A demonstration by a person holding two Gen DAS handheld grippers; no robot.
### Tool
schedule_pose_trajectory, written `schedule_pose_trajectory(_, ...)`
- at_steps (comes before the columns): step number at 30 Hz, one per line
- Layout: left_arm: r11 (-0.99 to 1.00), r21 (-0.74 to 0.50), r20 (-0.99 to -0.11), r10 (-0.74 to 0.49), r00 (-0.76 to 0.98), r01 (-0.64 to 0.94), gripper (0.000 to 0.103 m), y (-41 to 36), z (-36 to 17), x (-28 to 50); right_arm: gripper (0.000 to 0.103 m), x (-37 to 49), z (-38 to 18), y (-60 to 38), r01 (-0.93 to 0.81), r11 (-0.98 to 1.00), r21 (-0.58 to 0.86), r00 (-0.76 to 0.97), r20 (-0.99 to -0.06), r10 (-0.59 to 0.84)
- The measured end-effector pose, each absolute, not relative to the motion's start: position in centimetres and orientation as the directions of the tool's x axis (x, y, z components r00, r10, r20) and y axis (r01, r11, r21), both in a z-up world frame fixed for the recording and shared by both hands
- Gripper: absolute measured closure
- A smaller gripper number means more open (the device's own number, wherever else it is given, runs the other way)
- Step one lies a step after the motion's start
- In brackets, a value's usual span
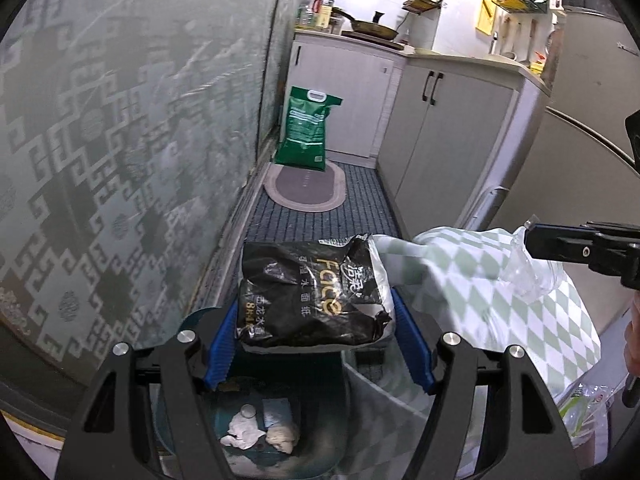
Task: Collect trash
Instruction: 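Lift the black snack bag with the left tool and carry it over the teal bin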
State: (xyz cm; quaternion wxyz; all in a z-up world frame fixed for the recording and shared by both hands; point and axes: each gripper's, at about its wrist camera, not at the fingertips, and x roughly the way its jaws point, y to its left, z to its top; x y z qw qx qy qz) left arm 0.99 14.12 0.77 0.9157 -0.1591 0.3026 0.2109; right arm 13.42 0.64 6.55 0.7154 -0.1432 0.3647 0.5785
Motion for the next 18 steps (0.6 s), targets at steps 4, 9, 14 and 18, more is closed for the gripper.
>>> schedule_pose_trajectory(4, 0.853, -0.157, -0.627, 0.304, 0.717, -0.499, 0.031, 15.3, 0.5, -0.1, 0.100, 12.2, 6.3, 2.5, -0.937, 0.265, 0.229, 0.036, -0.688, 0.724)
schedule_pose_trajectory(9, 0.840, -0.157, -0.629, 0.320, 0.708, -0.519, 0.031, 16.9, 0.3, -1.4, 0.100, 11.0, 6.2, 4.6, -0.941, 0.238, 0.241, 0.012, -0.679, 0.734)
schedule_pose_trajectory(14, 0.823, -0.161, -0.636, 0.336, 0.695, -0.545, 0.031, 18.3, 0.2, -2.4, 0.100, 9.9, 5.7, 6.7, -0.937, 0.206, 0.283, -0.040, -0.671, 0.740)
schedule_pose_trajectory(18, 0.812, -0.158, -0.647, 0.345, 0.680, -0.562, 0.031, 19.3, -0.1, -3.1, 0.100, 9.5, 5.0, 7.8, -0.923, 0.199, 0.328, -0.079, -0.669, 0.739)
